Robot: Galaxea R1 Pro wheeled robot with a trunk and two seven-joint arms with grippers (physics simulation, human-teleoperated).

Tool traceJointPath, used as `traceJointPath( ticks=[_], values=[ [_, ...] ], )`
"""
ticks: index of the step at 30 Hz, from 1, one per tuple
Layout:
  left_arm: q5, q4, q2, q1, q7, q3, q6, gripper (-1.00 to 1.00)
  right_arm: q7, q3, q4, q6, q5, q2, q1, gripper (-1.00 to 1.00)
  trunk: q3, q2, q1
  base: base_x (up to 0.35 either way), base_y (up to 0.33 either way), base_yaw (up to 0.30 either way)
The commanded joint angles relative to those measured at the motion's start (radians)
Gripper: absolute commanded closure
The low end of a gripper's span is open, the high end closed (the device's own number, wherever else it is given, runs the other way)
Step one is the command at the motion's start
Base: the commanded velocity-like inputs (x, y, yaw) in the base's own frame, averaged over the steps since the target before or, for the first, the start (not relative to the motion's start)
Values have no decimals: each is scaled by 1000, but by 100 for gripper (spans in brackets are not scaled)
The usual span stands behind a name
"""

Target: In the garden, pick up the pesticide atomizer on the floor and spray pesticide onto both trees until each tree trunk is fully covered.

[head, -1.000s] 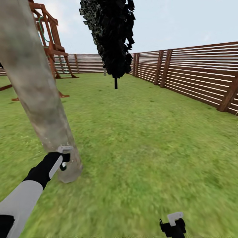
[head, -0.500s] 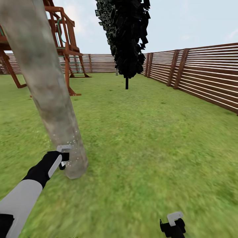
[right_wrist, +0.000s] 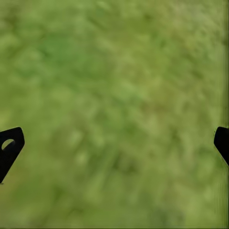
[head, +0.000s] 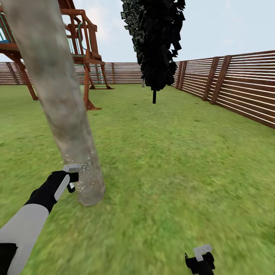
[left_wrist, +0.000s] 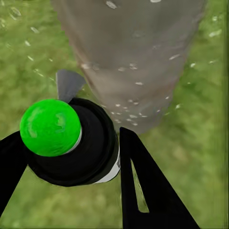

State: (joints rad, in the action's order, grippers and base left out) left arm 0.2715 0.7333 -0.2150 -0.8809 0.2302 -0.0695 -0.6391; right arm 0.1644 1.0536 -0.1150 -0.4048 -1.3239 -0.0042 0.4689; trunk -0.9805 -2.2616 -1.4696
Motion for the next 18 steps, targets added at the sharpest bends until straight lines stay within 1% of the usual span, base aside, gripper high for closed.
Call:
traceJointPath(
  ticks=[1, 3, 6, 9, 11, 18],
  values=[
    [10, 1, -1, -1, 9, -6, -4, 100, 6, 6, 2, -2, -11, 0, 1, -100, -1, 0, 0, 146, -241, 0],
    [10, 5, -1, -1, 9, -6, -4, 100, 6, 5, 3, -2, -11, 0, 1, -100, -1, 0, 0, 161, -239, 0],
    [8, 68, -2, 8, 10, -6, -8, 100, 6, 5, 3, -2, -11, 0, 1, -100, -1, 0, 0, 224, -191, 0],
    [8, 82, -3, 11, 10, -5, -56, 100, 6, 5, 3, -2, -11, 0, 1, -100, -1, 0, 0, 231, -183, 0],
    [8, 83, -3, 12, 11, 0, -61, 100, 6, 5, 3, -2, -11, 0, 1, -100, -1, 0, 0, 175, -223, 0],
    [8, 83, -5, 13, 11, 1, -62, 100, 6, 5, 3, -2, -11, 0, 1, -100, -1, 0, 0, 28, -267, 0]
  ],
)
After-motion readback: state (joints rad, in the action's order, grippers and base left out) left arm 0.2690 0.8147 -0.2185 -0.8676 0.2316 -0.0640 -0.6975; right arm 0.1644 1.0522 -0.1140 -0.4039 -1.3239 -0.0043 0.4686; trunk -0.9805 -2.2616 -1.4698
